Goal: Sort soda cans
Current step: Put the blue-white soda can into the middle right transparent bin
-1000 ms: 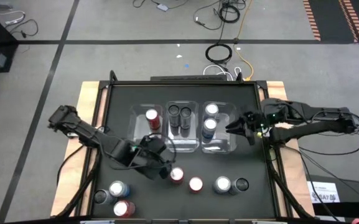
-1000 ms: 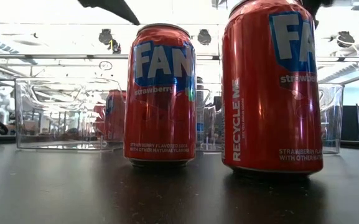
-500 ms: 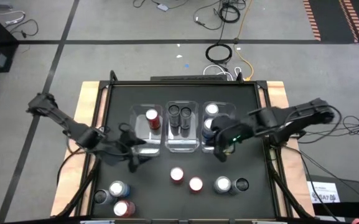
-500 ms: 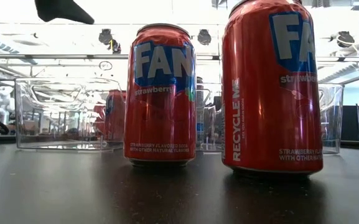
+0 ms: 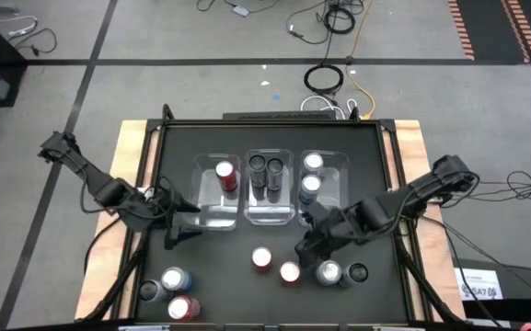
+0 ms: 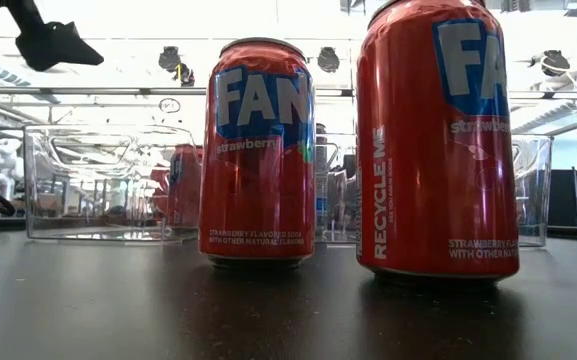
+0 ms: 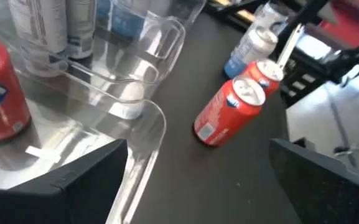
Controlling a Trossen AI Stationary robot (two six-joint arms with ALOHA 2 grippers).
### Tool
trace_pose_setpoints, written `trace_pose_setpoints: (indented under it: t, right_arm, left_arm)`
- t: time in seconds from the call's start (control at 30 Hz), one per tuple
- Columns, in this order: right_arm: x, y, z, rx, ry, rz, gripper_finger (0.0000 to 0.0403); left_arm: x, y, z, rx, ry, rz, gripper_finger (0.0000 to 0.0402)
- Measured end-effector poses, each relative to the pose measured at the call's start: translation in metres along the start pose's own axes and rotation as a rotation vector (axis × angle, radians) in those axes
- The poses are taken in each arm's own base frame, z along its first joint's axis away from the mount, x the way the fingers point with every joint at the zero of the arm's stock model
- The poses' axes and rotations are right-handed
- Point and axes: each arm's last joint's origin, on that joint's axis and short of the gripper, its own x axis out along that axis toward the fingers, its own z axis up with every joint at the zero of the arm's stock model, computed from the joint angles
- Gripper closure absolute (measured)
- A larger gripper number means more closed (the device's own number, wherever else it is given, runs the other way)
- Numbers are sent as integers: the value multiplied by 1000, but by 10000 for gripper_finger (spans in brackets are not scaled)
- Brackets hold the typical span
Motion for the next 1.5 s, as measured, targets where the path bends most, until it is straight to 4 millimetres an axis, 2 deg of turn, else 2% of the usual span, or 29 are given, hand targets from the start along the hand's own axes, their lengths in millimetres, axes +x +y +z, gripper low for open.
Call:
trace_pose_setpoints:
  t: [0.23,0.43,0.53,0.9,1.13,1.5]
  right_arm:
    - [37,14,-19,21,38,-23,361]
    - [64,20,-24,7,105,-17,361]
    - [69,20,-23,5,161,-16,361]
    - [70,7,-9,3,162,-107,344]
    - [70,0,-3,-13,119,-178,299]
    - [62,-12,-5,-36,148,-289,164]
  left_arm:
    - [-5,0,4,27,-64,-58,3]
    - [-5,-1,4,52,-66,-57,3]
    - [-4,0,4,55,-65,-55,3]
    - [-4,0,4,54,-62,-54,3]
    - [-4,0,4,49,-59,-58,3]
    - [-4,0,5,31,-67,-55,3]
